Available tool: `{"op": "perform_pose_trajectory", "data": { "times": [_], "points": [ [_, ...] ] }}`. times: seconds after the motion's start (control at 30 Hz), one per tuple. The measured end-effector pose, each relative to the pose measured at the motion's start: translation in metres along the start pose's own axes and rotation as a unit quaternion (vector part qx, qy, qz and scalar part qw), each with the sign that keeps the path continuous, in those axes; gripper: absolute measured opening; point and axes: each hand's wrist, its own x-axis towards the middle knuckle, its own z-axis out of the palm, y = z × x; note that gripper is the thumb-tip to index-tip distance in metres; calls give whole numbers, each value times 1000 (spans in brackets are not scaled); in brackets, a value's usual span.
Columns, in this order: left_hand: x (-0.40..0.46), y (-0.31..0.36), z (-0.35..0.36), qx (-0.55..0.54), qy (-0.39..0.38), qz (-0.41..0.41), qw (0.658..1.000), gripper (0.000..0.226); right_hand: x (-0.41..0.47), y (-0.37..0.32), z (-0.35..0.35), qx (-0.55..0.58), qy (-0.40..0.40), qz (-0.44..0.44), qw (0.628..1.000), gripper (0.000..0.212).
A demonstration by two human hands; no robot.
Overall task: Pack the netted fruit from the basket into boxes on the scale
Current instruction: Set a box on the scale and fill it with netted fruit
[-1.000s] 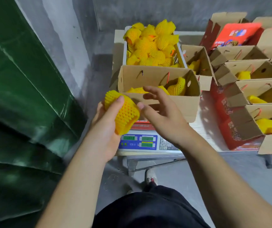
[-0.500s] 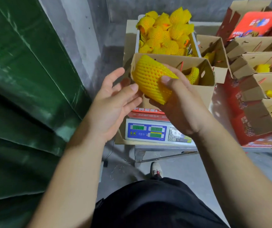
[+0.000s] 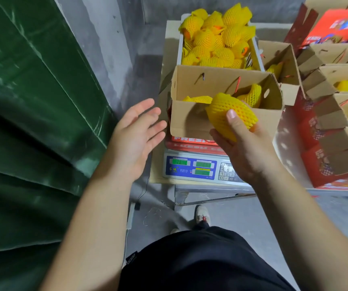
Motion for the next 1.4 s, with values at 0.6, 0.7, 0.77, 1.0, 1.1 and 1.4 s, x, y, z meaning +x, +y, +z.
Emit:
{"op": "perform_pose_trajectory", "data": {
  "times": [0.6, 0.7, 0.77, 1.0, 1.1, 1.4],
  "points": [
    [3, -11, 25, 90, -62, -7, 994, 24, 84, -72, 15, -701, -100, -86, 701, 96],
    [4, -12, 24, 111, -58, -7, 992, 22, 52, -52, 16, -628, -71, -128, 765, 72],
    [3, -13, 23, 123, -56, -8, 991, 21, 30, -37, 19, -574, -79, -157, 800, 59],
    [0, -12, 25, 155, -59, 0, 986, 18, 1, -23, 24, -531, -155, -166, 816, 49],
    [-2, -13, 26, 159, -60, 5, 985, 20, -2, -23, 24, -499, -165, -157, 836, 45],
    [-5, -12, 20, 184, -56, 22, 981, 21, 3, -25, 18, -460, -155, -153, 861, 39]
  ]
}}
